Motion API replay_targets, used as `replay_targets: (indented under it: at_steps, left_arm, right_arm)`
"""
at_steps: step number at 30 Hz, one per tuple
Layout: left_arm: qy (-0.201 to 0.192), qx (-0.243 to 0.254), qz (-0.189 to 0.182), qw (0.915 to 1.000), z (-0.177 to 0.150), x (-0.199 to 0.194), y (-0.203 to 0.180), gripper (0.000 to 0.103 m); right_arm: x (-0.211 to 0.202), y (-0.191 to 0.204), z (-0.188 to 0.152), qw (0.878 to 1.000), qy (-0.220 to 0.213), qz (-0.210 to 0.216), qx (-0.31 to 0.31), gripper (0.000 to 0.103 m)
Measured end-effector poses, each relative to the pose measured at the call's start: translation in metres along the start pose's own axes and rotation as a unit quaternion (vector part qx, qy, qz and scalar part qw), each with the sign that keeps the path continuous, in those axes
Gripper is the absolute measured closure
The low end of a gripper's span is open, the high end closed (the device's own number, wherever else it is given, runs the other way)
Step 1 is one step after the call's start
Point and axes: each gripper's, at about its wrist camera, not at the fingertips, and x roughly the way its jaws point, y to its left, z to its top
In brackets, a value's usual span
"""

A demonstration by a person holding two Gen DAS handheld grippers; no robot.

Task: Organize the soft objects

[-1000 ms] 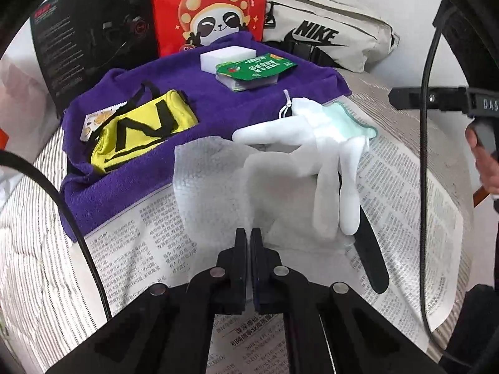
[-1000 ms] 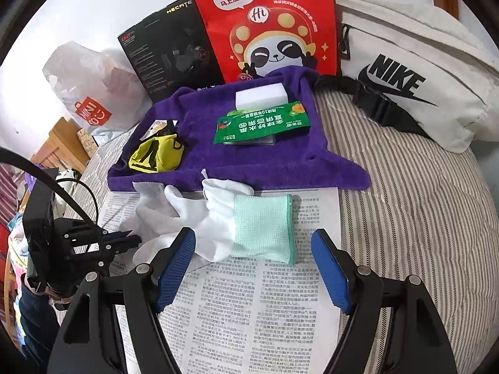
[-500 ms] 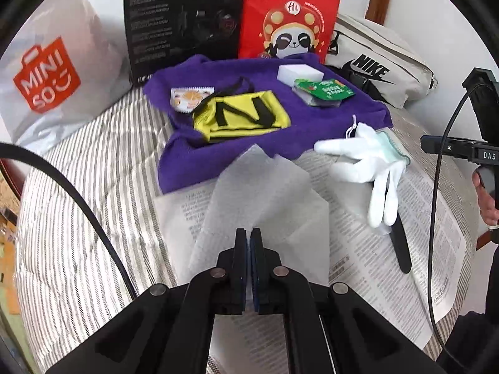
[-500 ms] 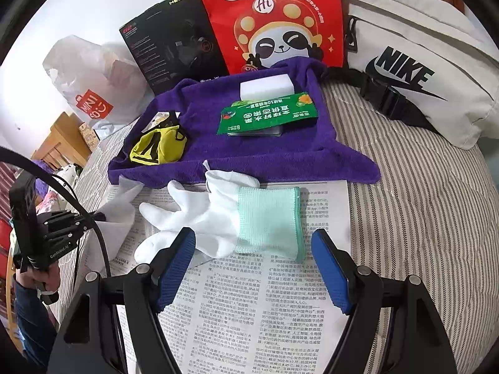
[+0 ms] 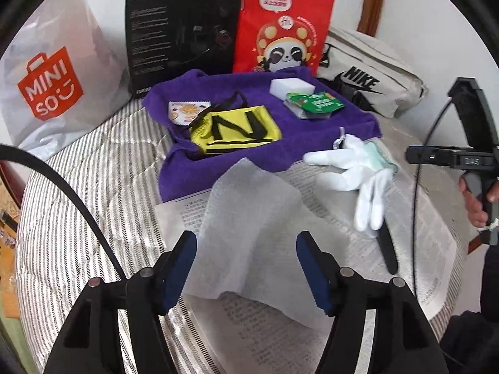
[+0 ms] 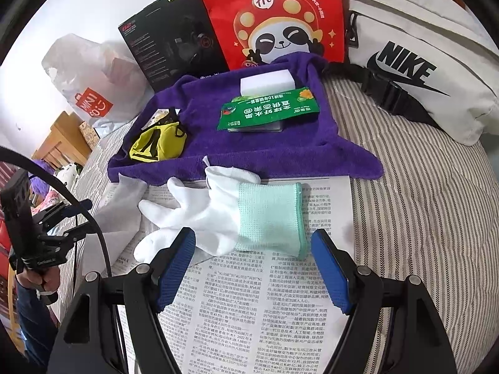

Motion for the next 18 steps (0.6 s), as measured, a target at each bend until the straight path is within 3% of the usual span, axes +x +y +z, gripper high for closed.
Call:
replay_targets:
  at_steps: [7, 15, 18]
  left_arm:
    - [-0.017, 0.035, -0.026, 0.9989, 0.001, -0.016, -0.025, 0.030]
    - [-0.020, 0.050, -0.045, 0.9975, 0.001, -0.018, -0.044, 0.030]
    - [-0.012, 0.057, -0.025, 0.9980, -0.002, -0.011, -0.046, 0.030]
  right_arm:
    - [0.005, 0.001, -0.002, 1.000, 0.009, 0.002, -0.002, 0.027]
    - [0.009, 0.004, -0.003, 1.000, 0.015, 0.008, -0.008, 0.027]
    - [0.010, 0.004, -0.004, 1.000, 0.018, 0.010, -0.008, 0.027]
